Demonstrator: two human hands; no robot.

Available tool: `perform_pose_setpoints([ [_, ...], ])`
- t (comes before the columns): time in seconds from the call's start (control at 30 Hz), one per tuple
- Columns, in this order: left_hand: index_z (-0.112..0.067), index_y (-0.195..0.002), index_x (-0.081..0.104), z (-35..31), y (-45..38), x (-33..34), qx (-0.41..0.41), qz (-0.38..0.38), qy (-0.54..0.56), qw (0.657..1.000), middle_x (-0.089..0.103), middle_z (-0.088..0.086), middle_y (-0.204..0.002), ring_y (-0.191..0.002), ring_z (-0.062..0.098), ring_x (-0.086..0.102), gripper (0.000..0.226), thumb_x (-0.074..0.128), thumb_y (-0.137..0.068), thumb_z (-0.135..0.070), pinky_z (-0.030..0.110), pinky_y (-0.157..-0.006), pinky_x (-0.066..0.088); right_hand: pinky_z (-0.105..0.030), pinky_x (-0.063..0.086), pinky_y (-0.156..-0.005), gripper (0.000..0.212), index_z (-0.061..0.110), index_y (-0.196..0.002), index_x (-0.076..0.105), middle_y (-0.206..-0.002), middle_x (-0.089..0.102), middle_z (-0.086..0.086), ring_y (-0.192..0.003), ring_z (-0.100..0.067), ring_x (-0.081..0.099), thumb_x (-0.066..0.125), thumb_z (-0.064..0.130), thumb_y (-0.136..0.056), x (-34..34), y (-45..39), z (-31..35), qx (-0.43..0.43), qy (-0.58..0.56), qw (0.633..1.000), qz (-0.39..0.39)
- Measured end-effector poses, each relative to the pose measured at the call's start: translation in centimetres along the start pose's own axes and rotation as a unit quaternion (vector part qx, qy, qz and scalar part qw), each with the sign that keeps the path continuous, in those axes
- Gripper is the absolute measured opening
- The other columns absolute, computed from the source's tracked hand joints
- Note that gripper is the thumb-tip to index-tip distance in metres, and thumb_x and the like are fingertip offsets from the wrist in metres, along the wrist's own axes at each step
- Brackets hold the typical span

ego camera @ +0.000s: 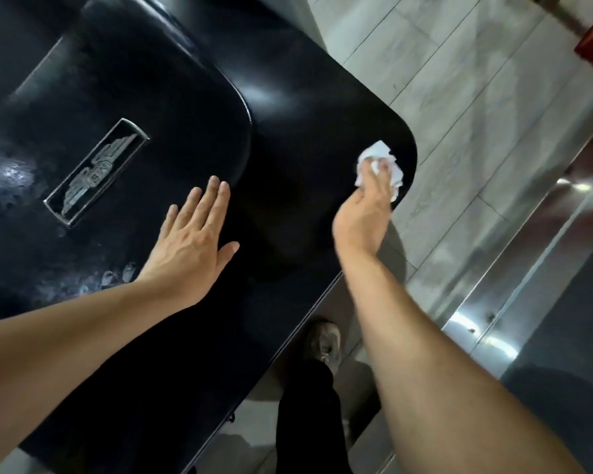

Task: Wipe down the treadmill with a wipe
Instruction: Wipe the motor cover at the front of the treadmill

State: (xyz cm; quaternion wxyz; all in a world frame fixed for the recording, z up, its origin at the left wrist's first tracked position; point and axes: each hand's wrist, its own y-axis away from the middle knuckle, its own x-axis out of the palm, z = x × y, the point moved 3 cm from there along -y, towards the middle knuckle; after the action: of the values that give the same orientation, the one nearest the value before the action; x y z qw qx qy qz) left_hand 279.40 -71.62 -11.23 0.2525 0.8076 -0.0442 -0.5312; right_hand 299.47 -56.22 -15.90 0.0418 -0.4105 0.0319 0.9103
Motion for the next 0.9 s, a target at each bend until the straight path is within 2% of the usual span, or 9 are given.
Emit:
perform_pose_setpoints([
  [0.07,-0.027,-0.161,-0.018,0.0,0.1,0.1,-0.003,0.000,0.004,1.000,-0.025,-0.012,-0.167,-0.155,0.014,-0.018,0.084,0.042,-0.104,-0.046,0.040,-0.128,-0.004,-0.011,0.035,-0.100,0.030,-0.006,-0.120,0.063,-0.123,0.061,-0.016,-0.114,0.003,0.053,0.043,0.005,-0.100,1.5,0.9,2.9,-0.055,-0.072,0.995,0.034],
  [0.13,-0.027,-0.161,-0.015,0.0,0.0,0.1,-0.011,-0.004,0.005,1.000,-0.023,-0.014,-0.167,-0.156,0.014,-0.017,0.085,0.045,-0.104,-0.044,0.040,-0.128,-0.004,-0.008,0.029,-0.107,0.029,-0.004,-0.123,0.065,-0.126,0.061,-0.008,-0.119,0.013,0.045,0.048,0.008,-0.102,2.8,3.1,6.9,-0.211,-0.136,0.955,0.157],
  [0.27,-0.028,-0.161,-0.018,-0.6,-0.2,-0.4,-0.040,0.013,-0.002,0.999,-0.023,-0.014,-0.167,-0.157,0.014,-0.015,0.088,0.047,-0.103,-0.044,0.040,-0.128,0.000,-0.035,0.029,-0.122,0.040,0.007,-0.132,0.065,-0.145,0.056,-0.016,-0.140,-0.027,0.046,0.053,-0.003,-0.095,3.2,2.6,7.4,-0.423,-0.077,0.864,0.261],
  [0.37,-0.026,-0.164,-0.007,-1.4,-0.2,-1.5,-0.051,0.010,-0.032,0.998,-0.009,-0.008,-0.172,-0.159,0.021,0.002,0.095,0.056,-0.097,-0.052,0.044,-0.125,0.018,-0.024,0.037,-0.109,0.033,0.007,-0.113,0.070,-0.131,0.061,-0.018,-0.123,-0.026,0.053,0.041,0.014,-0.100,1.7,-4.7,4.3,-0.278,-0.050,0.938,0.203],
  [0.5,-0.030,-0.164,0.007,-2.6,-3.0,-4.2,-0.108,-0.016,-0.004,0.994,0.007,0.001,-0.171,-0.154,0.032,0.015,0.115,0.071,-0.077,-0.068,0.055,-0.121,0.027,-0.024,0.030,-0.114,0.052,0.017,-0.129,0.067,-0.149,0.052,-0.005,-0.139,-0.026,0.045,0.039,0.000,-0.089,-0.5,-10.6,-0.4,-0.084,0.027,0.987,0.131],
  [0.63,-0.039,-0.160,-0.015,-2.8,-6.9,-4.7,-0.185,0.039,0.043,0.981,-0.019,-0.006,-0.170,-0.158,0.027,-0.008,0.132,0.076,-0.070,-0.072,0.061,-0.124,0.014,-0.024,0.039,-0.103,0.040,0.012,-0.120,0.071,-0.132,0.062,-0.009,-0.124,-0.026,0.055,0.044,0.001,-0.092,2.0,-7.1,6.0,-0.234,-0.064,0.946,0.215],
  [0.77,-0.042,-0.156,-0.025,-2.9,-7.9,-4.1,-0.213,0.074,0.053,0.973,-0.030,-0.010,-0.166,-0.157,0.027,-0.015,0.138,0.079,-0.070,-0.069,0.066,-0.122,0.010,-0.044,0.038,-0.115,0.048,0.011,-0.129,0.067,-0.145,0.055,-0.017,-0.140,-0.030,0.046,0.032,0.016,-0.096,4.4,-3.2,9.8,-0.406,-0.057,0.863,0.296],
  [0.83,-0.042,-0.155,-0.027,-2.8,-7.9,-4.1,-0.215,0.078,0.048,0.972,-0.032,-0.010,-0.165,-0.157,0.027,-0.017,0.138,0.078,-0.071,-0.070,0.065,-0.123,0.009,-0.038,0.038,-0.115,0.049,0.013,-0.130,0.066,-0.143,0.056,-0.014,-0.136,-0.030,0.049,0.032,0.017,-0.095,5.0,-5.8,8.6,-0.390,-0.043,0.873,0.290],
  [0.9,-0.042,-0.154,-0.030,-2.9,-7.8,-4.1,-0.216,0.084,0.051,0.971,-0.035,-0.010,-0.164,-0.156,0.026,-0.019,0.137,0.077,-0.073,-0.070,0.065,-0.123,0.007,-0.023,0.034,-0.109,0.048,0.014,-0.131,0.066,-0.141,0.058,-0.008,-0.131,-0.027,0.053,0.034,0.013,-0.094,4.6,-10.7,6.2,-0.286,-0.019,0.931,0.226],
])
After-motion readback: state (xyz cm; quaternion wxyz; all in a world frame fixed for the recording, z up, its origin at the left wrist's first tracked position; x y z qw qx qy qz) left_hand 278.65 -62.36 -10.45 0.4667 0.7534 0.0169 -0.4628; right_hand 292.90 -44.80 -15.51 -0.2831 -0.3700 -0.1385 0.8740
